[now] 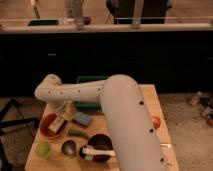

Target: Wipe red bowl with eraser

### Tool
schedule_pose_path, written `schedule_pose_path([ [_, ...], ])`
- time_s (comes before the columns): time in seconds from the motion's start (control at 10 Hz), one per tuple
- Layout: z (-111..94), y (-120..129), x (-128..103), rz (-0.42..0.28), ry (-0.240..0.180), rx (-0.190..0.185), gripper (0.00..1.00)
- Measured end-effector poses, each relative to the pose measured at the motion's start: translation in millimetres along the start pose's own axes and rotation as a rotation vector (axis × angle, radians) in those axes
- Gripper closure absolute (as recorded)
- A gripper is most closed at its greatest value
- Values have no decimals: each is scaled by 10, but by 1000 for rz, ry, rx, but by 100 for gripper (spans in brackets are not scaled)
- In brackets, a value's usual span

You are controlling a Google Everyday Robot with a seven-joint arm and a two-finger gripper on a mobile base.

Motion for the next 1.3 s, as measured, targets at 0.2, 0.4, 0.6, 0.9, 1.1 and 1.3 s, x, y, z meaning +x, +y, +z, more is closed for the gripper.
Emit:
schedule_pose_path([
  [0.2, -15, -119, -18, -18, 2, 9, 100],
  [0.4, -13, -253, -116, -52, -12, 17, 100],
  [0.6, -35, -349, -241, -100, -36, 35, 100],
  [0.9, -83, -274, -311, -121, -66, 46, 100],
  [1.1, -95, -165, -302, -113, -84, 48, 100],
  [1.3, -77, -47, -245, -91, -101, 39, 100],
])
